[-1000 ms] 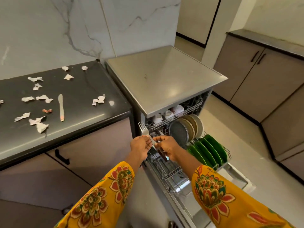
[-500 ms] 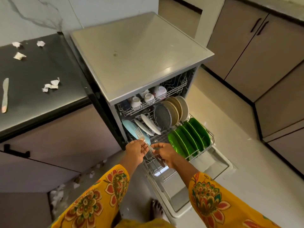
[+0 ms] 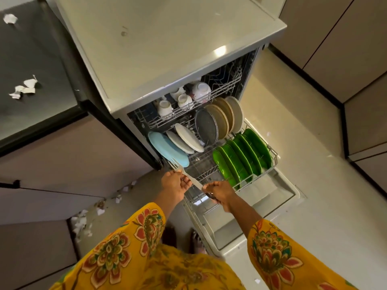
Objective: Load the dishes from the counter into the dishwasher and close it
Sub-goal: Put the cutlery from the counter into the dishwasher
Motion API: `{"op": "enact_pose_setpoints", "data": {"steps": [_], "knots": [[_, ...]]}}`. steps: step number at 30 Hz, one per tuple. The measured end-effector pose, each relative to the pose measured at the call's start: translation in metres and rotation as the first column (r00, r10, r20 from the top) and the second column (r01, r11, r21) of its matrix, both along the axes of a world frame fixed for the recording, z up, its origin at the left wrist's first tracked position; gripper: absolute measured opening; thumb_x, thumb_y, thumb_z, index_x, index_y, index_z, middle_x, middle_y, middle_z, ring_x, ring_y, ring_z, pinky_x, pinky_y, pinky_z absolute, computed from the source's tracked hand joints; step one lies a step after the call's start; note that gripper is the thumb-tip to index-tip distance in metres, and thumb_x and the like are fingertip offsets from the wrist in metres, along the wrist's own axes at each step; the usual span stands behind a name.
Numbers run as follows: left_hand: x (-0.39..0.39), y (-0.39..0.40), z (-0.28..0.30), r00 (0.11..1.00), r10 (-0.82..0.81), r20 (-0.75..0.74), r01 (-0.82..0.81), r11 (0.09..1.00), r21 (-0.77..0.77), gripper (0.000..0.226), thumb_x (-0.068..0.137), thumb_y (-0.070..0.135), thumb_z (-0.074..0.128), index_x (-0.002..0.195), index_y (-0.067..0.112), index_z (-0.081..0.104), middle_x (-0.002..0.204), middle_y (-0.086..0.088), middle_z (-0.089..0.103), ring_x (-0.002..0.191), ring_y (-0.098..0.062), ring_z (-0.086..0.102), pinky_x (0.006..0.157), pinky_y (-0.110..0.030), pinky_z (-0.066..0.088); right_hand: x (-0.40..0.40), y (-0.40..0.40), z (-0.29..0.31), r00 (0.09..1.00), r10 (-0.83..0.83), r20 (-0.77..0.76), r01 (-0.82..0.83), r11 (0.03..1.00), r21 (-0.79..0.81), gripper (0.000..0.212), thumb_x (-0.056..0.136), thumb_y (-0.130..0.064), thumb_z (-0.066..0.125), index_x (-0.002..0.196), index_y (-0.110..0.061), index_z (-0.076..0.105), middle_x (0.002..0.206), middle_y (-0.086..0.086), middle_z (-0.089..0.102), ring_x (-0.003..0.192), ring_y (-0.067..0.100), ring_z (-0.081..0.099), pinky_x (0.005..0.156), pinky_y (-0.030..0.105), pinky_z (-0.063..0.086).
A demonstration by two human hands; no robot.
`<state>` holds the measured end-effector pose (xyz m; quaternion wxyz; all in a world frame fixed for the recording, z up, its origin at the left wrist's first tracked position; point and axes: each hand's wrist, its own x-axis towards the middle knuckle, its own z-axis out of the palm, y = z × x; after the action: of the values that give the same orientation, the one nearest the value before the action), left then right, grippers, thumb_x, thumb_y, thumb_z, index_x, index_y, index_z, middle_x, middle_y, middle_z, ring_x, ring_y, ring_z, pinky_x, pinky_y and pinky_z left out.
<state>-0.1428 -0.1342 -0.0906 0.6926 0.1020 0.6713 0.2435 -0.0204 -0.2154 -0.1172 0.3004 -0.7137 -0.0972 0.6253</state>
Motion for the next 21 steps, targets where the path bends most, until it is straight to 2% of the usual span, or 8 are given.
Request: {"op": "enact_pose_setpoints", "data": {"steps": [4,8,11,14,17,19,21], "knots": [[0.007,0.004,-0.018,1.0,0.004,-0.017,-0.004,0.999,-0.034,0.013,0.097,-0.002,0.043,0.086,0.006,0.047,0.07,-0.01,0.047,0.06,-0.017,0.047,0.071,-0.038,0.051,0.008,-0.008,-0.027,0.995,-0.083,-0.053,0.081,0.996,-0.036,0.004,0.086,-0.003,0.064,0.084,-0.006,0.063,0.07,0.005,0.057,0.054,0.011,0.044,0.048,0.02,0.039],[0.017,0.011,-0.04,0.999,-0.024,-0.042,0.022,0.999,-0.05,0.016,0.097,-0.002,0.042,0.084,0.006,0.047,0.069,-0.011,0.046,0.06,-0.017,0.047,0.073,-0.041,0.052,0.015,-0.011,-0.053,0.98,-0.171,-0.104,0.168,0.985,-0.036,0.013,0.088,0.01,0.052,0.086,0.0,0.061,0.064,0.006,0.053,0.051,0.013,0.04,0.05,0.024,0.033],[0.027,0.018,-0.058,0.997,-0.063,-0.047,0.061,0.997,-0.051,0.016,0.098,0.0,0.042,0.084,0.006,0.048,0.07,-0.01,0.046,0.061,-0.016,0.047,0.09,-0.045,0.049,0.019,-0.009,-0.069,0.97,-0.22,-0.105,0.216,0.975,-0.043,0.02,0.089,0.011,0.051,0.079,-0.004,0.059,0.064,0.006,0.053,0.053,0.013,0.042,0.049,0.021,0.036],[0.038,0.027,-0.076,0.992,-0.11,-0.057,0.108,0.993,-0.039,0.009,0.098,0.002,0.043,0.1,0.009,0.047,0.072,-0.009,0.046,0.063,-0.016,0.049,0.089,-0.043,0.049,0.026,-0.005,-0.085,0.958,-0.273,-0.089,0.27,0.962,-0.051,0.023,0.089,0.012,0.049,0.077,-0.006,0.058,0.065,0.007,0.051,0.054,0.013,0.043,0.046,0.018,0.037],[0.049,0.039,-0.097,0.988,-0.146,-0.052,0.146,0.989,-0.015,0.021,0.099,0.004,0.04,0.116,0.015,0.044,0.077,-0.01,0.049,0.069,-0.018,0.054,0.083,-0.04,0.05,0.034,0.003,-0.1,0.926,-0.371,-0.072,0.367,0.928,-0.062,0.029,0.087,0.018,0.046,0.074,-0.006,0.056,0.065,0.008,0.051,0.053,0.013,0.045,0.051,0.02,0.039],[0.056,0.047,-0.11,0.981,-0.183,-0.062,0.182,0.983,-0.017,0.026,0.101,0.008,0.037,0.126,0.014,0.043,0.078,-0.011,0.051,0.069,-0.018,0.056,0.077,-0.037,0.053,0.04,0.008,-0.112,0.904,-0.425,-0.044,0.422,0.904,-0.069,0.031,0.085,0.02,0.045,0.071,-0.007,0.054,0.064,0.01,0.05,0.047,0.011,0.047,0.047,0.018,0.039],[0.063,0.056,-0.124,0.974,-0.217,-0.062,0.215,0.976,-0.03,0.027,0.103,0.013,0.034,0.129,0.012,0.041,0.078,-0.012,0.054,0.07,-0.018,0.058,0.073,-0.034,0.052,0.047,0.012,-0.125,0.888,-0.46,0.004,0.459,0.885,-0.075,0.03,0.083,0.018,0.049,0.07,-0.008,0.055,0.066,0.012,0.054,0.054,0.015,0.051,0.051,0.021,0.043]]}}
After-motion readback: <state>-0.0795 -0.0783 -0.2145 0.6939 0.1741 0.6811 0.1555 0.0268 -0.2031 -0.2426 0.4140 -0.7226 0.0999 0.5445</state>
